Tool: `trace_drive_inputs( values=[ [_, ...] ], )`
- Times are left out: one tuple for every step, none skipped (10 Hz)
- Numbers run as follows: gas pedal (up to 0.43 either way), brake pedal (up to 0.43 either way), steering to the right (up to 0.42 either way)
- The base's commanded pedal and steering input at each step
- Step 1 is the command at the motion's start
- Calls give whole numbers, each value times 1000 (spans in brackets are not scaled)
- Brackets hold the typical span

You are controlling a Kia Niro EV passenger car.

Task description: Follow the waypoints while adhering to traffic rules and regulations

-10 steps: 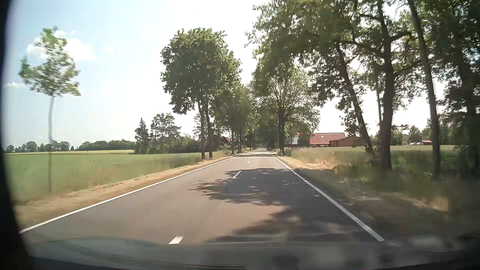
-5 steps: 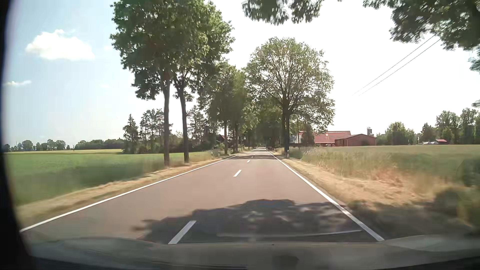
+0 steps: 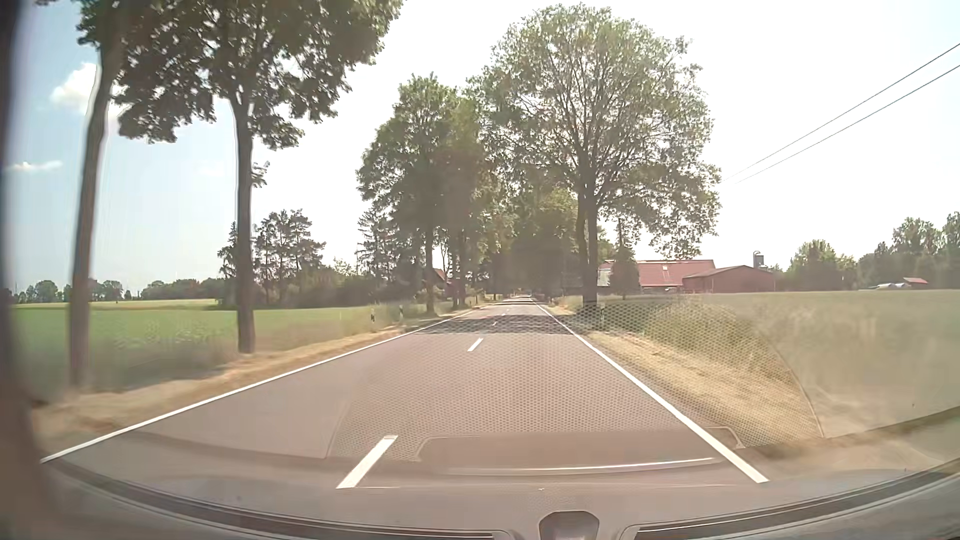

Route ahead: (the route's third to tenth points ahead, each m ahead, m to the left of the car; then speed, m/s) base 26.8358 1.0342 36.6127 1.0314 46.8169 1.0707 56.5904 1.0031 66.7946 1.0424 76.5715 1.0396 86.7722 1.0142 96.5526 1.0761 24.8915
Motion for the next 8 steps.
trace_drive_inputs(
  values=[
    [280,6,3],
    [280,6,3],
    [280,6,3],
    [280,6,3],
    [280,6,3],
    [280,6,3],
    [280,6,3],
    [280,6,3]
  ],
)
